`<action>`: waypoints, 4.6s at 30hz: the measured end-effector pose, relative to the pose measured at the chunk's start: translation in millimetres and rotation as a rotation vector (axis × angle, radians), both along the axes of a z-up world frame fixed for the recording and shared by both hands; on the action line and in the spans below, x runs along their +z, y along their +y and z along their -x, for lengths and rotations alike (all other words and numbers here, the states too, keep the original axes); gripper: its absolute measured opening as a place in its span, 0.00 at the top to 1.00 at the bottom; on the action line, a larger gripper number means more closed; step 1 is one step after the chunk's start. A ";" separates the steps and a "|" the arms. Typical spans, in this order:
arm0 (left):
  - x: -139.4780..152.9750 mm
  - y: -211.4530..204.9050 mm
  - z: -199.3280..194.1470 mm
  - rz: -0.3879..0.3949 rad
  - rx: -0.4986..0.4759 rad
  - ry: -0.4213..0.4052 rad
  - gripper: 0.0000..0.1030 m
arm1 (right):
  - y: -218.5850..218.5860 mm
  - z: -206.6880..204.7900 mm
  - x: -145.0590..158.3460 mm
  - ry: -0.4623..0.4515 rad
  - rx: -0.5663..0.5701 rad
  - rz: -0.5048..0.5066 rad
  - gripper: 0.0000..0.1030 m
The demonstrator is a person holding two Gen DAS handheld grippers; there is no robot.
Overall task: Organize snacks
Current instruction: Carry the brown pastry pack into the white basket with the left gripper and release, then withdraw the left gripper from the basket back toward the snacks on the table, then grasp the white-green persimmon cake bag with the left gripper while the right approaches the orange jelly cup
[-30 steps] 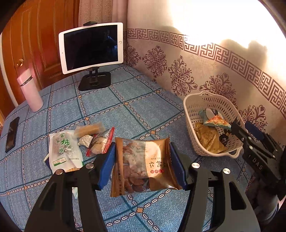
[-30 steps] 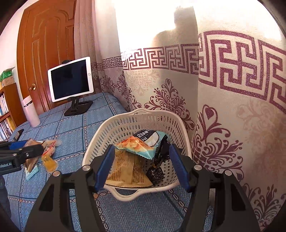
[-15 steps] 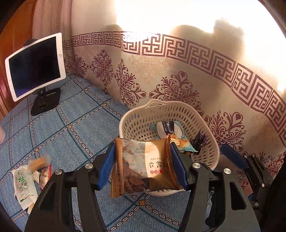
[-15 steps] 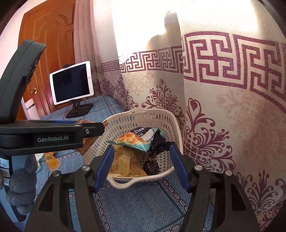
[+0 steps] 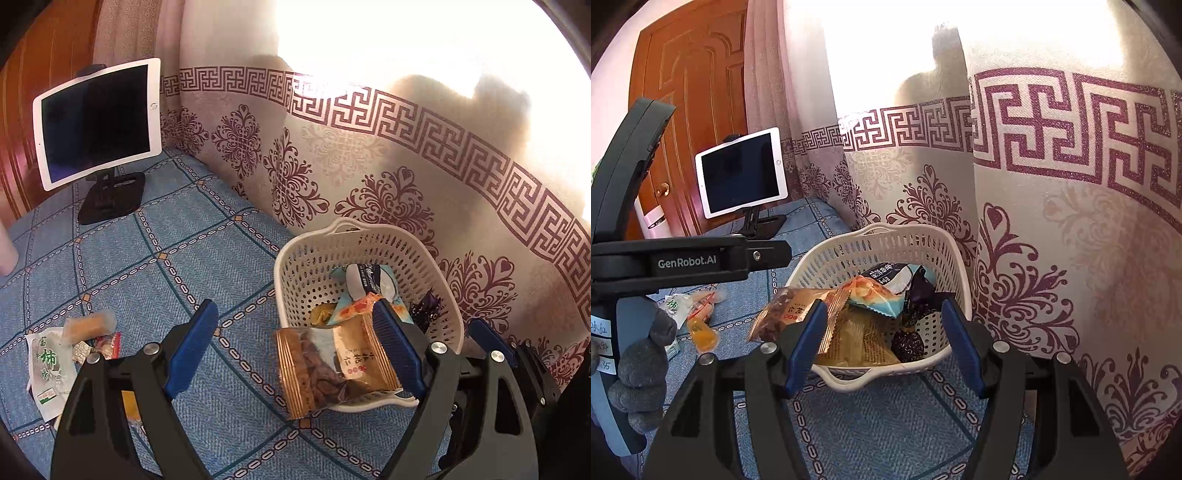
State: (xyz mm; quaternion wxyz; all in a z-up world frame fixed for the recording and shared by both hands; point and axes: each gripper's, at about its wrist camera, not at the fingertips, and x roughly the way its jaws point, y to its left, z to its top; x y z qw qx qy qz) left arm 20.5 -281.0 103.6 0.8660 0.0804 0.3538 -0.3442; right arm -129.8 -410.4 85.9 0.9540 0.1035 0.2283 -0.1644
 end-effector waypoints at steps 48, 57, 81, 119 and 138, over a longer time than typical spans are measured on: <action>-8.8 78.8 1.5 -0.089 0.235 -0.124 0.09 | 6.4 -81.8 -21.1 0.280 -0.003 0.210 0.28; -19.6 90.1 -3.1 -0.104 0.260 -0.094 0.09 | -0.2 -92.1 -24.6 0.318 -0.009 0.242 0.20; -24.7 118.8 -7.7 -0.081 0.298 -0.059 0.09 | 47.4 -64.3 -12.1 0.255 0.157 0.230 0.20; -45.8 242.1 -58.3 -0.079 0.602 0.019 0.09 | 110.3 -80.8 -2.6 0.128 0.389 0.063 0.20; -77.7 206.0 -117.4 -0.168 0.576 0.103 0.09 | 146.5 -94.0 -41.8 0.232 0.498 0.047 0.20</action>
